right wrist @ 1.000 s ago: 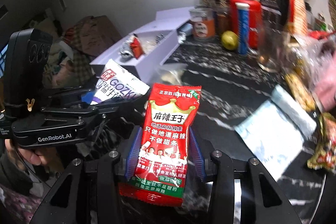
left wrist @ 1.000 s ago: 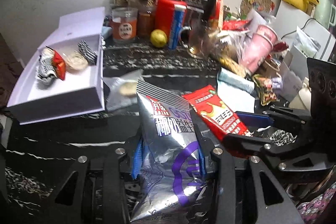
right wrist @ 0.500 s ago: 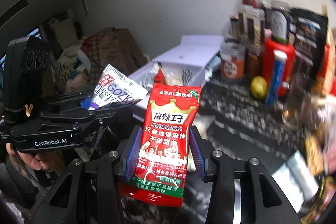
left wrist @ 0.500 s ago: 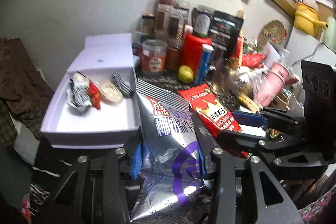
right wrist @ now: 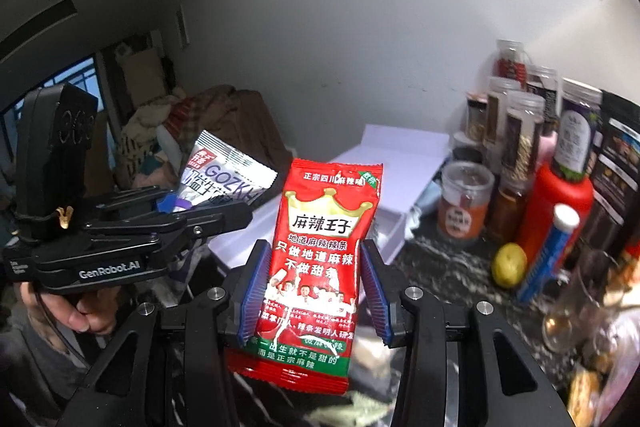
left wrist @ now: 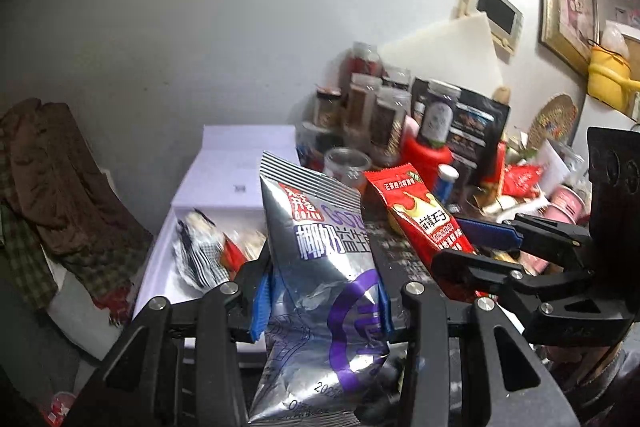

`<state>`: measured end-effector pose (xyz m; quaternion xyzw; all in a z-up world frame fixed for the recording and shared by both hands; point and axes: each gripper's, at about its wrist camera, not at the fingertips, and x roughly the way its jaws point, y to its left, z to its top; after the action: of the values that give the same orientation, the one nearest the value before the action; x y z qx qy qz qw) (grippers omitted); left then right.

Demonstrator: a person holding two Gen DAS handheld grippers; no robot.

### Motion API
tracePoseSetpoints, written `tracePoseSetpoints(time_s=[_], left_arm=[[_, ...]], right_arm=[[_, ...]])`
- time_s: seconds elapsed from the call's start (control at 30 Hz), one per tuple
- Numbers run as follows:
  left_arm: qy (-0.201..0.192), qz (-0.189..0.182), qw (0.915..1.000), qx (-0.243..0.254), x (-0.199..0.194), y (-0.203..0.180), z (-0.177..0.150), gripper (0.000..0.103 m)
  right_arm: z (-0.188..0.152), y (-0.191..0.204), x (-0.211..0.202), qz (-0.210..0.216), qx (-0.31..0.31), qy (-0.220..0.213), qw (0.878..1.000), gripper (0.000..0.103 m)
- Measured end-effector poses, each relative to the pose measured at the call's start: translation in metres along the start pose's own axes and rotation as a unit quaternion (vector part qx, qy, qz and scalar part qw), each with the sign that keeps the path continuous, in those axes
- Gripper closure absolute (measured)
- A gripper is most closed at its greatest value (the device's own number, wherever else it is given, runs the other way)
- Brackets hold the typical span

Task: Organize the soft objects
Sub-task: 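Lift the silver bag with the left tool while the right tool lifts the red bag toward the box, then lower both bags into the white box and open both tools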

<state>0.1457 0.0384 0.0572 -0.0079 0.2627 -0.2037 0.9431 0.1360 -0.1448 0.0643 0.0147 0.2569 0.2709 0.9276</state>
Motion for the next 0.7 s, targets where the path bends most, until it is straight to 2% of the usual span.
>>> tracePoseSetpoints(time_s=[0.4,0.7], left_arm=[[-0.042,0.035,0.9985,-0.01,0.018,0.04,0.032,0.062],[-0.043,0.06,0.9971,-0.019,0.046,0.071,0.042,0.062]], right_arm=[[0.042,-0.005,0.047,0.012,-0.011,-0.031,0.999,0.058],[0.055,-0.015,0.091,0.013,-0.018,-0.03,0.999,0.058]])
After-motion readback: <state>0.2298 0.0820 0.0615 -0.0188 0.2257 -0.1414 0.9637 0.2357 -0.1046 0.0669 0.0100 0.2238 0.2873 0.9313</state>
